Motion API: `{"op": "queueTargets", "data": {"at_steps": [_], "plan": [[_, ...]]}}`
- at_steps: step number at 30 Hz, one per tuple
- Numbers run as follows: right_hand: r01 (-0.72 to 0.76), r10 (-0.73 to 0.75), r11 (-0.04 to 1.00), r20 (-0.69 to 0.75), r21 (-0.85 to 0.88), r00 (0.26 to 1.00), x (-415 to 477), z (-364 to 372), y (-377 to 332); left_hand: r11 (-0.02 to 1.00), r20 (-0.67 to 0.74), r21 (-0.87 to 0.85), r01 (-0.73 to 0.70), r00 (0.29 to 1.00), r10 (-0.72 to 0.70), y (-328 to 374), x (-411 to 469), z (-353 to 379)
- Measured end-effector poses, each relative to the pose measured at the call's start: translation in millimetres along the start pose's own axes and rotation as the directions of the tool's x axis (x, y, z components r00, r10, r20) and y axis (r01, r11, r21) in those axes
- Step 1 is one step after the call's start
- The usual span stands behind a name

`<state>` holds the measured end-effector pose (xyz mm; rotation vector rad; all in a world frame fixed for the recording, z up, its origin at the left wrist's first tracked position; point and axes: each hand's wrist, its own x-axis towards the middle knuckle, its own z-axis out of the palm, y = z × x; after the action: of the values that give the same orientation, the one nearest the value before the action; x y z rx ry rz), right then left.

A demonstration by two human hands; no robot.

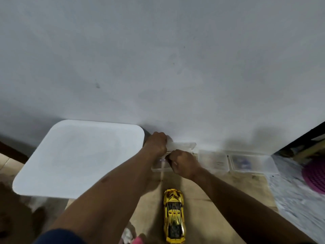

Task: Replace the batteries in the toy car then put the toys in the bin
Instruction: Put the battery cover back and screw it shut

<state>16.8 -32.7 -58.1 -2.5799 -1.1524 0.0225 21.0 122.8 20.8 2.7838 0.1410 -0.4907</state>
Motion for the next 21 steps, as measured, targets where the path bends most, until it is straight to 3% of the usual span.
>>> {"op": "queueTargets", "data": {"at_steps": [3, 5, 7, 9, 12, 21], "plan": [[0.054, -0.048, 0.998, -0.288, 0.014, 0.957, -19, -16, 13, 1.0, 0.009, 0.018, 0.002, 1.0, -0.003, 3, -10, 5], [-0.004, 0.012, 1.0, -0.35, 0.021, 0.937, -27, -25, 24, 0.999, 0.004, 0.04, -0.002, 1.0, 0.002, 5, -18, 12], [-0.088, 0.086, 0.996, -0.247, 0.002, 0.965, -30, -31, 30, 0.996, -0.012, 0.091, -0.023, 1.0, 0.024, 4, -25, 22], [-0.142, 0.14, 0.989, -0.049, -0.041, 0.989, -33, -31, 32, 0.987, -0.001, 0.151, -0.051, 0.999, 0.051, 3, -30, 34], [-0.168, 0.199, 0.972, 0.194, -0.163, 0.961, -35, -20, 29, 0.963, 0.028, 0.258, -0.072, 0.997, 0.067, 3, -34, 52], [-0.139, 0.197, 0.955, 0.209, -0.261, 0.958, -30, -5, 30, 0.909, 0.0, 0.405, -0.093, 0.995, 0.102, 1, -27, 63]]}}
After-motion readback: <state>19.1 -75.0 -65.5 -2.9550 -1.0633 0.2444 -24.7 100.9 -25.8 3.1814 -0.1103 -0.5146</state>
